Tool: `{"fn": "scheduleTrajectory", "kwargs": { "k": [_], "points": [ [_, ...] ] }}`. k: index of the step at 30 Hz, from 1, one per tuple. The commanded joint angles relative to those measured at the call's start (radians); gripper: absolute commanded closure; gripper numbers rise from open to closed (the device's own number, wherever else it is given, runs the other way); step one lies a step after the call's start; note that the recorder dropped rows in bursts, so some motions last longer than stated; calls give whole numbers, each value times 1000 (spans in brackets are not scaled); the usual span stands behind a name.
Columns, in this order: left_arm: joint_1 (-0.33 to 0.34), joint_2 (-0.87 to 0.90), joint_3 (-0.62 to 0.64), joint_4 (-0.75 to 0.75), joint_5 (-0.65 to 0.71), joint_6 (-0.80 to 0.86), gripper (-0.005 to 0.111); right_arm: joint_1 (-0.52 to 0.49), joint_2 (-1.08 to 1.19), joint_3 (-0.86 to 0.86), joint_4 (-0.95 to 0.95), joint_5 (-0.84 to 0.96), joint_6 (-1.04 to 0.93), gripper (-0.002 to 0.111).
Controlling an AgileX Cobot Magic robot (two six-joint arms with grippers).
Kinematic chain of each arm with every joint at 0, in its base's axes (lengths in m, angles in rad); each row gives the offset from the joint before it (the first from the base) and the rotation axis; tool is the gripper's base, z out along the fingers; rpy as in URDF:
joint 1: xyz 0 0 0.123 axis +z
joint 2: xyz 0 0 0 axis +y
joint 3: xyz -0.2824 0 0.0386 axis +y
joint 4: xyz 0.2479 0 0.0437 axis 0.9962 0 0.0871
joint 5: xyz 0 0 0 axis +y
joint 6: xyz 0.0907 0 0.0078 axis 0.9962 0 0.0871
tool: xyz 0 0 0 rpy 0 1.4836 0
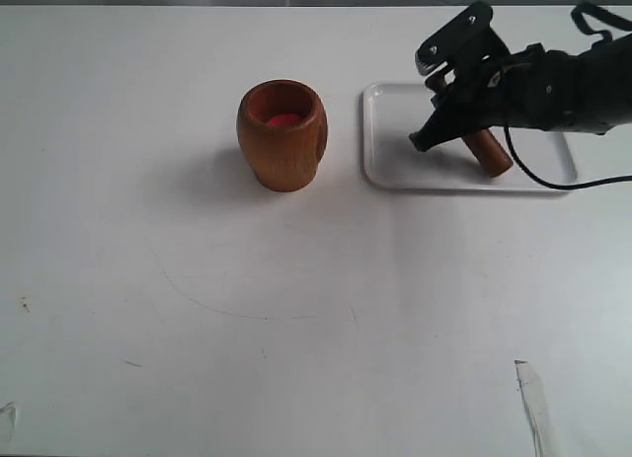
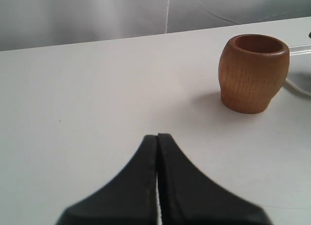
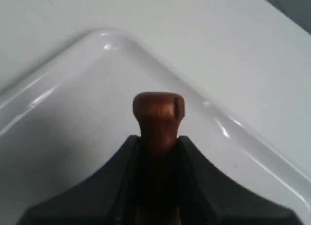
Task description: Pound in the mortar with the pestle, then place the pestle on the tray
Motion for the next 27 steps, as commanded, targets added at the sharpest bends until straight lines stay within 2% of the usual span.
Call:
{"fn": "scheduleTrajectory", "kwargs": {
  "k": [1,11,13,16,19,24,27],
  "points": [
    [-8,-1,1,-7,-3,-8,107,-6,51,2,-10,-44,-15,108],
    [-8,-1,1,-7,-3,-8,107,-6,104,2,-11,-72,-15,108],
    [-8,-1,1,-7,-3,-8,107,-6,106,2,-11,-69,-15,99],
    [-8,-1,1,-7,-3,-8,107,-6,106,2,-11,-79,-15,76],
    [-8,-1,1,-7,-3,-8,107,-6,57,2,-8,-113,-15,66],
    [-8,-1,1,-7,-3,-8,107,-6,-202,2,-8,-15,3,68],
    [-8,-1,1,-7,-3,-8,107,-6,-345,2,-8,89,13,84]
  ]
}}
